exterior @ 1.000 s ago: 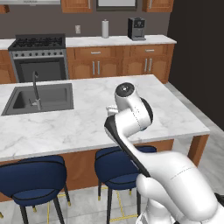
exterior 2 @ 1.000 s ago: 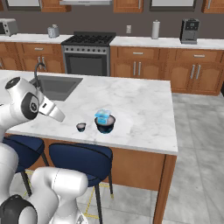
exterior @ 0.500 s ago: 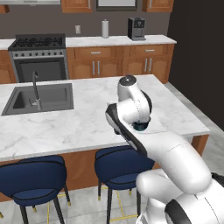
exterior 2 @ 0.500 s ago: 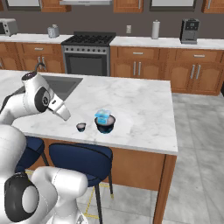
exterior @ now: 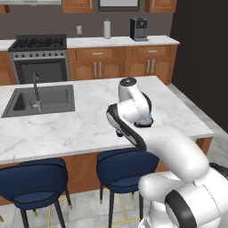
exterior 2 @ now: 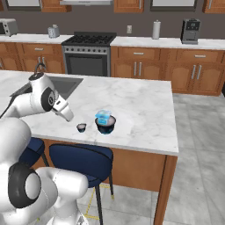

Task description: Stack the yogurt containers by placing the smaller containers on top of the larger containers.

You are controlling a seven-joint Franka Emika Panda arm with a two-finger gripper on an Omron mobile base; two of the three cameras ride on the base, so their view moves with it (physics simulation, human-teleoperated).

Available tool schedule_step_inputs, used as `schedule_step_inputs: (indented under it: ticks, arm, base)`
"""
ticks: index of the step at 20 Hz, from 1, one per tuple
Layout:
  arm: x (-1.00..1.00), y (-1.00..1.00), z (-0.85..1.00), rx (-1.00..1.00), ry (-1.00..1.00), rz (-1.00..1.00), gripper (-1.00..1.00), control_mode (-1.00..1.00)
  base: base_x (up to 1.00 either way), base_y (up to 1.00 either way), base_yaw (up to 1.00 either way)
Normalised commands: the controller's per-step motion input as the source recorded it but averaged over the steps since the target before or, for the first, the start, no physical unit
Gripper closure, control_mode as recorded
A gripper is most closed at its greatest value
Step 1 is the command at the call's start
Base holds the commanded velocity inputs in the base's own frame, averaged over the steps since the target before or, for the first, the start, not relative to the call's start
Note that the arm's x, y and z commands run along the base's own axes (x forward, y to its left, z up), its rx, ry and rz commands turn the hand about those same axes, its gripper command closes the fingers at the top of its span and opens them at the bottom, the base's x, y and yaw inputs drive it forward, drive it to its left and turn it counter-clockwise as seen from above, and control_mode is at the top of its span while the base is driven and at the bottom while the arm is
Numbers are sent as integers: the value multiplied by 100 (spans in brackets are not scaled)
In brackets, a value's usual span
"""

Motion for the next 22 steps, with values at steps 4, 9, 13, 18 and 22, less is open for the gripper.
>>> schedule_step_inputs:
  ticks: [4,9,13,18,22]
  arm:
    - [13,-1,-31,0,1,0,-100,-100]
    - [12,-1,-19,0,0,0,-100,-100]
    - [8,-6,-19,0,0,0,-100,-100]
    - [9,-6,-17,0,0,-1,-100,-100]
    - [5,-5,-9,1,0,-1,-100,-100]
  base:
    - [0,0,0]
    - [0,0,0]
    - [0,0,0]
    - [0,0,0]
    - [0,0,0]
